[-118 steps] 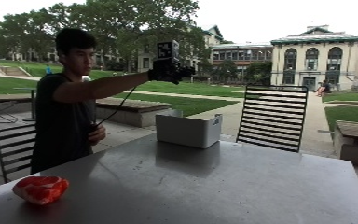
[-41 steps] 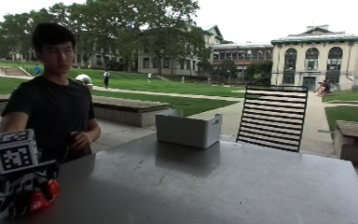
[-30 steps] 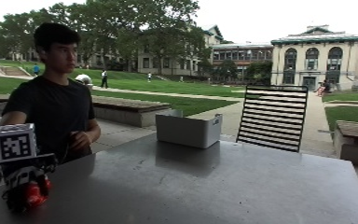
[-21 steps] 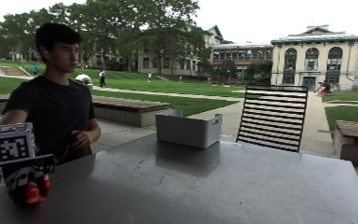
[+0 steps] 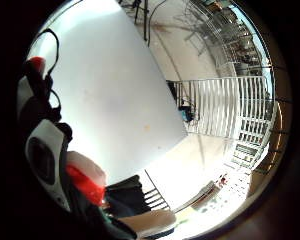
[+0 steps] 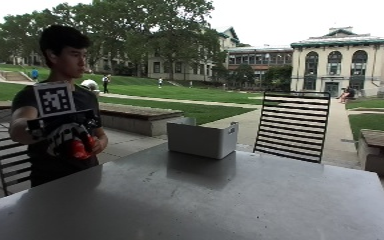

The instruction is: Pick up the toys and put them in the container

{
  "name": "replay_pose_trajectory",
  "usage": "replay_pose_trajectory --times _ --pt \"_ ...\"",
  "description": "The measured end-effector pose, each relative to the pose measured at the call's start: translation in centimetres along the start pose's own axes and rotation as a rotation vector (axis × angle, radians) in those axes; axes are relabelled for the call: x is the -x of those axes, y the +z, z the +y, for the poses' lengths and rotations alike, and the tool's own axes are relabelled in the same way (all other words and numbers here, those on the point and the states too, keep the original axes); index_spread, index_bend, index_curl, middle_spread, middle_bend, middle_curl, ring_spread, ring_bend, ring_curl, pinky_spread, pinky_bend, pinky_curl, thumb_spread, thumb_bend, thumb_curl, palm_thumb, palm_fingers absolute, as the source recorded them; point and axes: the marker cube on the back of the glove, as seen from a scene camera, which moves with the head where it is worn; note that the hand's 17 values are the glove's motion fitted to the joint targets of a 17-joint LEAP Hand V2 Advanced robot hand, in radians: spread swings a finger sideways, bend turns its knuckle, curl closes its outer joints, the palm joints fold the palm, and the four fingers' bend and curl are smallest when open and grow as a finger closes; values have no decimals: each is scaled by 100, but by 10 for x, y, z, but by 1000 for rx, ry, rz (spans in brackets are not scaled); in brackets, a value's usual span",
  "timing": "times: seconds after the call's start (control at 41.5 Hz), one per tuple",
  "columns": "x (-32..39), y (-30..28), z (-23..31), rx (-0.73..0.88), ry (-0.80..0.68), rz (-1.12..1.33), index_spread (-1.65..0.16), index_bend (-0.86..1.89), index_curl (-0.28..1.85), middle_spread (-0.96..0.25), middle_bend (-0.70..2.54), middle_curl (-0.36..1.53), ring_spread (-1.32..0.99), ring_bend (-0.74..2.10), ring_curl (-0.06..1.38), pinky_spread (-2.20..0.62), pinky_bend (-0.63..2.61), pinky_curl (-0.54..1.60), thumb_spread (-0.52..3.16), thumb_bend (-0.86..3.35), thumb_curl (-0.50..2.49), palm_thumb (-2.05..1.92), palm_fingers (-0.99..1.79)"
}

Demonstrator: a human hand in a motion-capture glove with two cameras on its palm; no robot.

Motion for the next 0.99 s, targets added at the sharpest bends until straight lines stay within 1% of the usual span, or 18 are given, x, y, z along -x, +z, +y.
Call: replay_pose_trajectory --times 0.048,0.121,0.169,0.289,0.458,0.627,0.723,0.82,0.989 --pt "21 -17 7 -22 1 -18 -24 45 42 -34 67 59 -41 107 47 -46 94 38 87 24 77 73 101" --pt "50 -35 9 -131 -19 -39 -26 41 42 -36 64 59 -43 107 47 -47 95 38 84 23 79 73 100" --pt "71 -46 14 -175 -35 -46 -28 39 42 -38 62 59 -44 106 46 -46 94 38 82 23 81 73 98" --pt "119 -69 30 -198 -198 -29 -30 34 42 -40 59 60 -45 105 46 -47 93 38 79 21 84 73 99" --pt "192 -90 61 -189 -303 -34 -33 28 44 -42 54 61 -46 103 45 -47 91 37 76 20 88 73 100" --pt "283 -95 104 -201 -459 -51 -35 22 45 -44 50 62 -47 101 45 -47 90 37 74 19 92 74 101" --pt "326 -90 130 -208 -525 -4 -36 19 46 -45 48 62 -47 100 45 -47 89 37 74 18 93 73 102" --pt "359 -84 143 -217 -598 36 -37 17 47 -46 46 63 -48 99 44 -47 88 37 74 18 95 74 103" --pt "436 -64 217 -183 -677 32 -38 16 49 -47 43 65 -49 97 45 -47 86 37 73 17 98 74 103"
